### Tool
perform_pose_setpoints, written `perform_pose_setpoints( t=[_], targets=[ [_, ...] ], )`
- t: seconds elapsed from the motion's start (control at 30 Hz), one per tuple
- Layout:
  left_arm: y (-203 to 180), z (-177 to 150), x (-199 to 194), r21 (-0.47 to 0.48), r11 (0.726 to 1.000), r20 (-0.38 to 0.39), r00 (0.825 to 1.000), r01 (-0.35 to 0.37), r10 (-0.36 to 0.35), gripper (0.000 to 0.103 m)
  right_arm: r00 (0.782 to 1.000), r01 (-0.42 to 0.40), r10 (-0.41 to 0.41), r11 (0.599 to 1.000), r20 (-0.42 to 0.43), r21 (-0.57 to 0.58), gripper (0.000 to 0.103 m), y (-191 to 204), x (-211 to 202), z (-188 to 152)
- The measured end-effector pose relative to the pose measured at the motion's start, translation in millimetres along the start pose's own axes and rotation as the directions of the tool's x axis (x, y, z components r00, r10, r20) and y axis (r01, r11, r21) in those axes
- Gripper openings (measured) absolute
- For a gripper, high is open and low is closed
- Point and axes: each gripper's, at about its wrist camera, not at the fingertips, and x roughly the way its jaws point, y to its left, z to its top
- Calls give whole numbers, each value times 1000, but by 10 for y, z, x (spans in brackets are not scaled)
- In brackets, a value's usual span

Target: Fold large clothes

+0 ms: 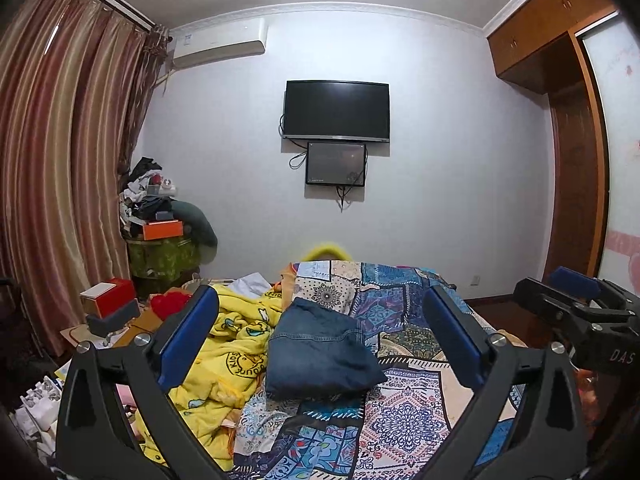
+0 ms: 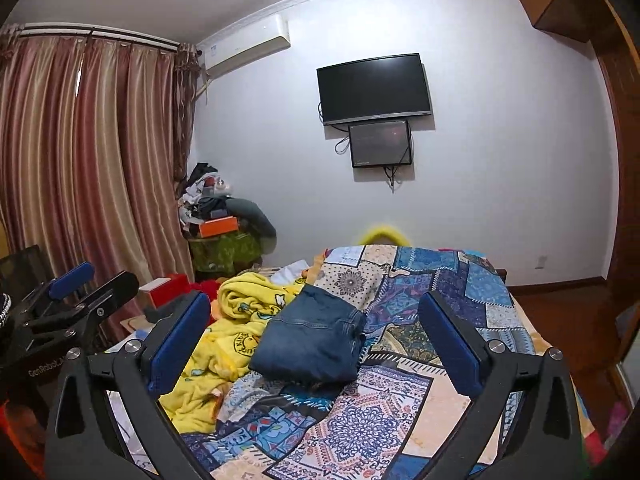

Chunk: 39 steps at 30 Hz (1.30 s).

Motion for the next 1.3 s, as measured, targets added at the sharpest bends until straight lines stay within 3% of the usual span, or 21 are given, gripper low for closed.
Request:
perform_pose_setpoints(
  t=[1.3],
  targets=[
    [-8,-83,123,12,1000,-43,999,10,-10,102,999,39,-39,999,-37,-14,103,10,-25,-43]
  ],
)
